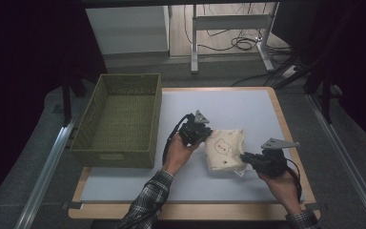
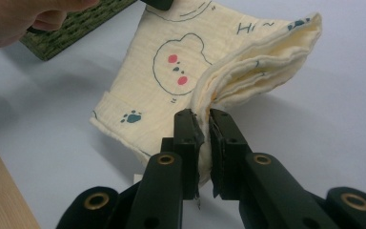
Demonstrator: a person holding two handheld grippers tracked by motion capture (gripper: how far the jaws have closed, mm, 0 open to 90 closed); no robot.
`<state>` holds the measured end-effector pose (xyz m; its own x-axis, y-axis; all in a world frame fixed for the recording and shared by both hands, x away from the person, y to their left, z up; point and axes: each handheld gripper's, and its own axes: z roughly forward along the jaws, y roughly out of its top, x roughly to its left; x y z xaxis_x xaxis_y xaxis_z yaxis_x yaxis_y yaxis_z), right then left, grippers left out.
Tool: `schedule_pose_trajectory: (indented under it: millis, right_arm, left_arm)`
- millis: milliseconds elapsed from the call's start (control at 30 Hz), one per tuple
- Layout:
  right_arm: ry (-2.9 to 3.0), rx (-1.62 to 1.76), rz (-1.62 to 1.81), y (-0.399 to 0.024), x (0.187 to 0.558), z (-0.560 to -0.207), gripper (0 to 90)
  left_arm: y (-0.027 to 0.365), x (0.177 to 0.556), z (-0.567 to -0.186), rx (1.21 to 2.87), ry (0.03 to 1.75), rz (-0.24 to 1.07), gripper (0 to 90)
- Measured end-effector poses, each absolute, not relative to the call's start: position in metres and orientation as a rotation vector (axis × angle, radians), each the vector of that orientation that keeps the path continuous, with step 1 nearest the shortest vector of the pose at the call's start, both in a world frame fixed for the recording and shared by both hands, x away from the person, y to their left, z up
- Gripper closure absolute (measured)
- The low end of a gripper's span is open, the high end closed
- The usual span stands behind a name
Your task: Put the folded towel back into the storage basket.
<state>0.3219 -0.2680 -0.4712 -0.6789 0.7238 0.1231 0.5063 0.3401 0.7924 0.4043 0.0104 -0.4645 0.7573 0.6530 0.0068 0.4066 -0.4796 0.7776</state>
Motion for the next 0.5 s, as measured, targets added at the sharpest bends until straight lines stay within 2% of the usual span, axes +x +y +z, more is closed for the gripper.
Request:
schedule_pose_trajectory:
  millis: [500]
  right_arm:
    - [2.353,1.065,1.291,-0.241,0.334,-0.454,82.2]
  left_arm:
    - [0.036,0.406,-0.434,2.147,0.812,0.496,83.8]
